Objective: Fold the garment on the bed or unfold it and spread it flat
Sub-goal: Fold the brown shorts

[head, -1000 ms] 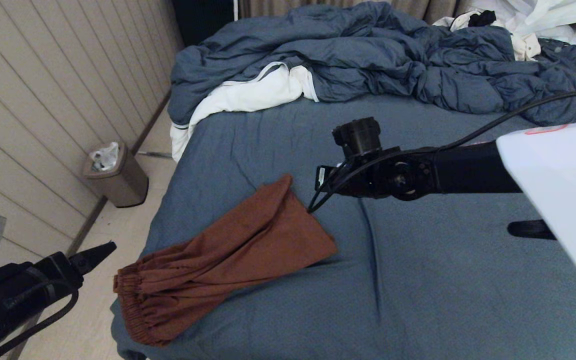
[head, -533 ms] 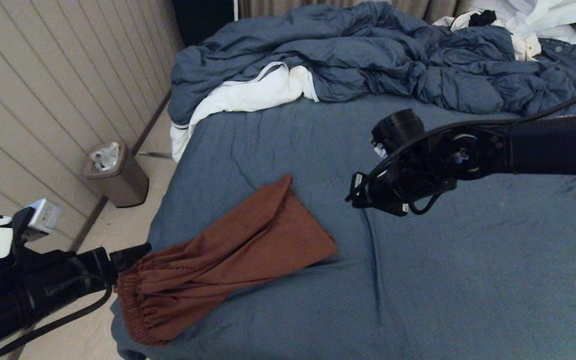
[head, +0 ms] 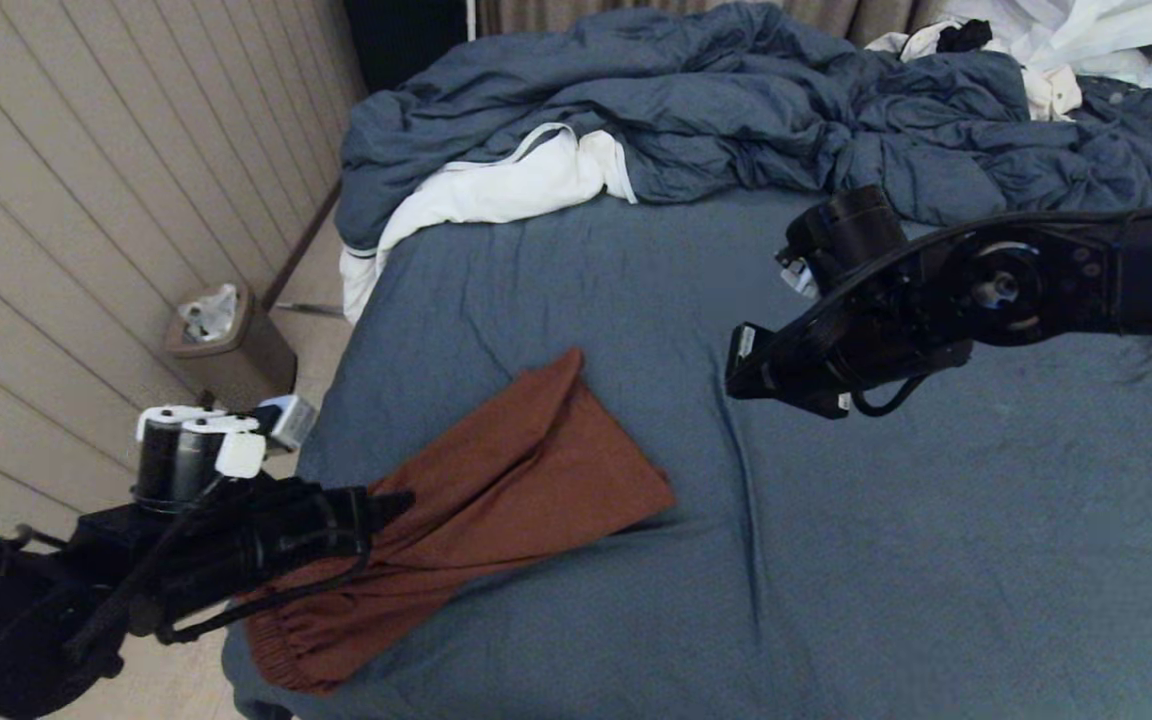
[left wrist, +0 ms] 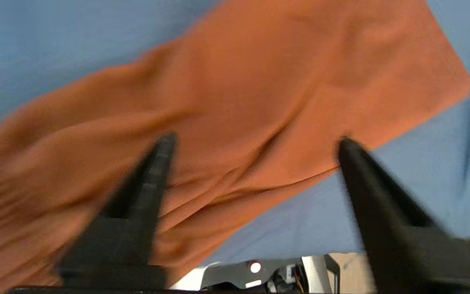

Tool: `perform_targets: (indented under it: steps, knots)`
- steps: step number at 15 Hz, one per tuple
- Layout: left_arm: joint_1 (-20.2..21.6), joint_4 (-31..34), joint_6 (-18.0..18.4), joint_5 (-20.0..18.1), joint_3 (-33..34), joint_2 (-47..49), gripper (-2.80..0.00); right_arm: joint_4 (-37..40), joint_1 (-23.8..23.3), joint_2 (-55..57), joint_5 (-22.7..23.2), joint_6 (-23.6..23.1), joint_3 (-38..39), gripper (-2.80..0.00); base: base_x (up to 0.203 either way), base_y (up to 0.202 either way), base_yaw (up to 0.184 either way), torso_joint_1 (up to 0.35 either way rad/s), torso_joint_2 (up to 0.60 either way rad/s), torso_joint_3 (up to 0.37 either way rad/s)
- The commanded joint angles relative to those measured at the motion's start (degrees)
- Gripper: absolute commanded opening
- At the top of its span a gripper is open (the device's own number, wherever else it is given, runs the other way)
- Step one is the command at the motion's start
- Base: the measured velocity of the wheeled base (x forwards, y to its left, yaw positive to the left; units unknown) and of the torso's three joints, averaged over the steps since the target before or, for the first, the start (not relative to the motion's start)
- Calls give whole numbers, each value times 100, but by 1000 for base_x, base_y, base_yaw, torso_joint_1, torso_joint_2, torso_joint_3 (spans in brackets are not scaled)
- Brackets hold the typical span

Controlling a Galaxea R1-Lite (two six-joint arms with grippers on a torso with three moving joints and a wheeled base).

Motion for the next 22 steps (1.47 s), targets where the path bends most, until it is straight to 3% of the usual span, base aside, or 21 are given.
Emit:
perform_targets:
  steps: [1, 4, 7, 11, 13, 16, 20, 22]
  knots:
    - [-255, -64, -13, 1, -421, 406, -280, 2, 6, -108, -12, 2, 103, -280, 0, 0, 0, 0, 0, 0]
    - [-516, 69, -10, 1, -948, 379, -280, -242, 6, -312, 4, -56, 646, -280, 0, 0, 0, 0, 0, 0]
    - [-971, 358, 36, -43, -1292, 472, -280, -968, -116, -640, 22, -379, 1302, -280, 0, 0, 0, 0, 0, 0]
    - [-1079, 400, 433, 95, -1692, 1337, -280, -1408, -175, -997, 53, -416, 2389, -280, 0, 0, 0, 0, 0, 0]
    - [-1045, -59, 587, 378, -1741, 1911, -280, -2222, -268, -1089, 109, -532, 2852, -280, 0, 0, 0, 0, 0, 0]
    - [-607, -1063, 824, 694, -1907, 2634, -280, -2361, -276, -1136, 130, -593, 2975, -280, 0, 0, 0, 0, 0, 0]
    - [-128, -1072, 853, 643, -2091, 2789, -280, -2361, -266, -1110, 147, -593, 2989, -280, 0, 0, 0, 0, 0, 0]
    - [-78, -1084, 850, 642, -2092, 2783, -280, -2361, -257, -1118, 147, -593, 3003, -280, 0, 0, 0, 0, 0, 0]
